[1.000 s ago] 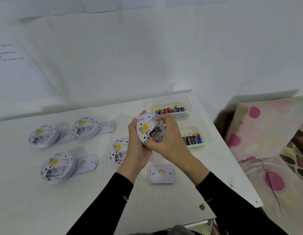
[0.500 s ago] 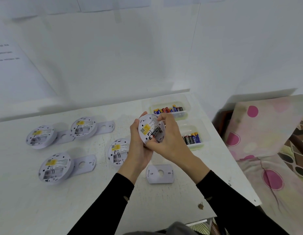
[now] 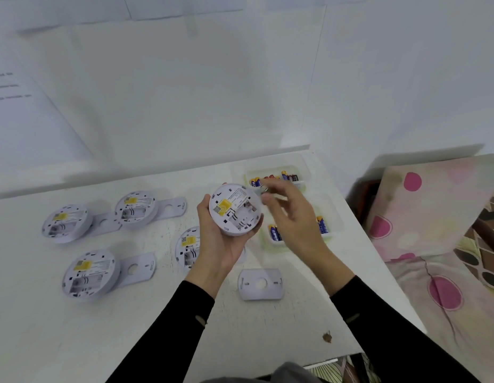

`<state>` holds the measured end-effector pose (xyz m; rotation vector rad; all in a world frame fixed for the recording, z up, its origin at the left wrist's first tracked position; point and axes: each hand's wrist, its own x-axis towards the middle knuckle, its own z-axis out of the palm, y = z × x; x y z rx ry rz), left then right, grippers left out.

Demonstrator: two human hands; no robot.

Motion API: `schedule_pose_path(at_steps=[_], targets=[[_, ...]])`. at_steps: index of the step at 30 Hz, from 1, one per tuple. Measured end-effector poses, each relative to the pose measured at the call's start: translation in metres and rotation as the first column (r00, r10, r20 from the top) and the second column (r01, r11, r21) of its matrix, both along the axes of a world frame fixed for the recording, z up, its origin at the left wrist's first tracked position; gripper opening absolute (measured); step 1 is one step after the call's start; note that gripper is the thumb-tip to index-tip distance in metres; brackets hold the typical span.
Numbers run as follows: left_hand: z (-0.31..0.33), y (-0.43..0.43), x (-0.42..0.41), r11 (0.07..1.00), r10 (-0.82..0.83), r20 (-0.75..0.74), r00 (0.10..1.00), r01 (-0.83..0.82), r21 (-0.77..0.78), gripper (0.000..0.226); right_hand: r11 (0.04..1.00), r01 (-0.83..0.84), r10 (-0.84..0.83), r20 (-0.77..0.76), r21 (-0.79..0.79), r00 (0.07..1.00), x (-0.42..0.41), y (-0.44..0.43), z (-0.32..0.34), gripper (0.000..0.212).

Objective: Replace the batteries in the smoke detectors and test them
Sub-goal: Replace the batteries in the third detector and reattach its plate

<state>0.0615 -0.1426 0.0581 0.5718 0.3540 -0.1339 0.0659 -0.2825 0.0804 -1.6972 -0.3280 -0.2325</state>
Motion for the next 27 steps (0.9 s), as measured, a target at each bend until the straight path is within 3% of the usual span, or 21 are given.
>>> schedule_pose_path(at_steps=[1, 3, 7, 10, 16, 20, 27], targets=[[0.0, 0.001, 0.001, 0.999, 0.012, -0.01, 1.0, -0.012, -0.03, 0.054, 0.997, 0.077, -0.075, -0.081, 0.028, 0.994, 0.007, -0.005, 0.001, 0.019], [-0.002, 0.004, 0.003, 0.996, 0.024, -0.016, 1.0, -0.026, -0.09, 0.059, 0.985, 0.152, -0.169, -0.262, -0.084, 0.95, 0.024, -0.02, -0.006, 0.017], [-0.002, 0.007, 0.008, 0.993, 0.02, -0.008, 1.0, -0.02, -0.116, 0.065, 0.931, -0.057, -0.152, -0.527, -0.36, 0.836, 0.038, -0.041, -0.022, 0.016], [-0.001, 0.006, 0.01, 0.993, 0.017, -0.006, 1.0, -0.017, -0.118, 0.062, 0.874, -0.132, -0.143, -0.507, -0.467, 0.85, 0.04, -0.038, -0.024, 0.012], [-0.004, 0.007, 0.012, 0.991, 0.037, -0.004, 0.999, -0.037, -0.126, 0.055, 0.846, -0.187, -0.102, -0.495, -0.499, 0.863, 0.047, -0.028, -0.032, 0.014], [-0.003, 0.008, 0.015, 0.991, 0.05, 0.001, 0.999, -0.05, -0.12, 0.056, 0.759, -0.258, -0.066, -0.465, -0.598, 0.883, 0.054, -0.029, -0.039, 0.02], [0.001, 0.012, 0.028, 0.997, 0.021, 0.0, 1.0, -0.021, -0.08, 0.06, 0.821, 0.01, -0.168, -0.224, -0.57, 0.96, 0.092, -0.034, -0.013, 0.033]])
